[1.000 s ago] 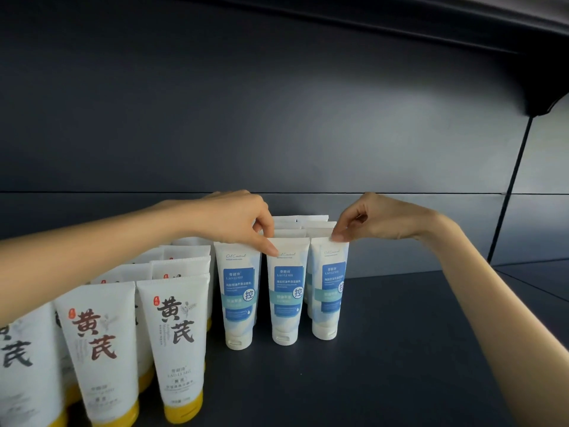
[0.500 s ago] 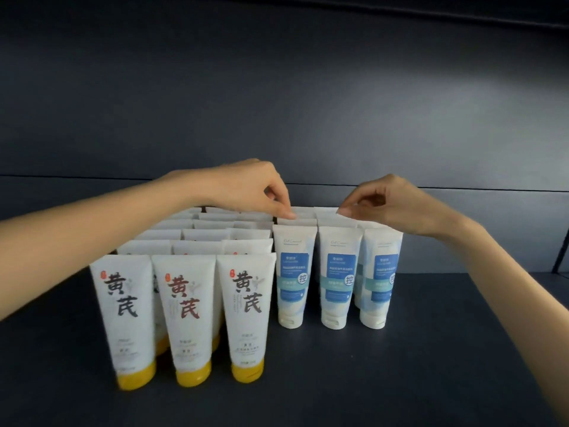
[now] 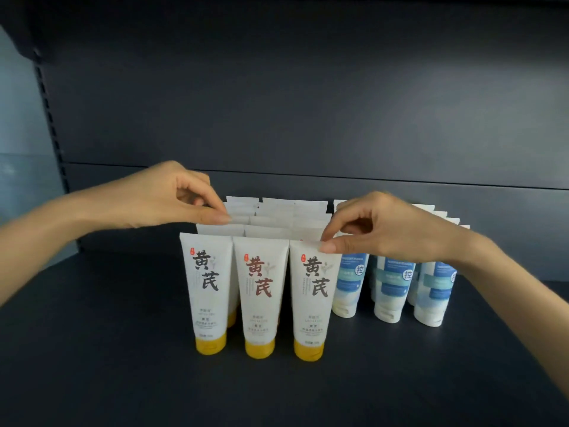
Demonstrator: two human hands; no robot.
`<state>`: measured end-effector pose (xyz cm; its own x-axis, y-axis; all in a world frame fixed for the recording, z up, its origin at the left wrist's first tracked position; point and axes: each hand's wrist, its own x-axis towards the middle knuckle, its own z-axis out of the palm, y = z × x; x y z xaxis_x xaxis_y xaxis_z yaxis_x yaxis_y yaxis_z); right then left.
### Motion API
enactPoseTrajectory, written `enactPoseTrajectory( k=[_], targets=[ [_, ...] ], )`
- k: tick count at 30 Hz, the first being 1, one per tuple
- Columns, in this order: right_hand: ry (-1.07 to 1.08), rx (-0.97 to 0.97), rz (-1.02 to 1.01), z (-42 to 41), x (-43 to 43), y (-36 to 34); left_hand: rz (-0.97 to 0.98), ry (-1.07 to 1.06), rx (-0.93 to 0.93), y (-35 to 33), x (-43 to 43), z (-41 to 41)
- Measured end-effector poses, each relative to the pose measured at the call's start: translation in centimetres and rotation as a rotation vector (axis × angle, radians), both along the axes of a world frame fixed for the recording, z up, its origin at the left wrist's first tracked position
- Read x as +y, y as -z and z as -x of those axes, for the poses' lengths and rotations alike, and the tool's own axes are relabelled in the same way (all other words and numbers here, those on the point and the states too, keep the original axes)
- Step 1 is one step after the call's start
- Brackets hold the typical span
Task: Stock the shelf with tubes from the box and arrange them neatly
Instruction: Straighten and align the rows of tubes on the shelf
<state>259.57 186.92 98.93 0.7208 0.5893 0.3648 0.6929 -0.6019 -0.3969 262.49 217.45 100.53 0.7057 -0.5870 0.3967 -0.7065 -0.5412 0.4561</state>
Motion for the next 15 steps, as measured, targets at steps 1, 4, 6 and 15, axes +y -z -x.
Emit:
enactPoseTrajectory(
  k=[1,4,6,15],
  targets=[
    [0.011,-0.003,0.003,0.0,0.2,0.2,0.028,0.004,0.009,0.4,0.5,0.2],
    [0.036,-0.002,-0.005,0.0,0.4,0.6,0.076,-0.005,0.027,1.5,1.6,0.5],
    [0.037,0.009,-0.02,0.0,0.5,0.8,0.11,-0.018,0.038,2.1,1.9,0.7],
    [0.038,0.124,-0.162,0.3,0.6,1.7,0.208,-0.064,0.039,3.8,1.5,0.7]
  ],
)
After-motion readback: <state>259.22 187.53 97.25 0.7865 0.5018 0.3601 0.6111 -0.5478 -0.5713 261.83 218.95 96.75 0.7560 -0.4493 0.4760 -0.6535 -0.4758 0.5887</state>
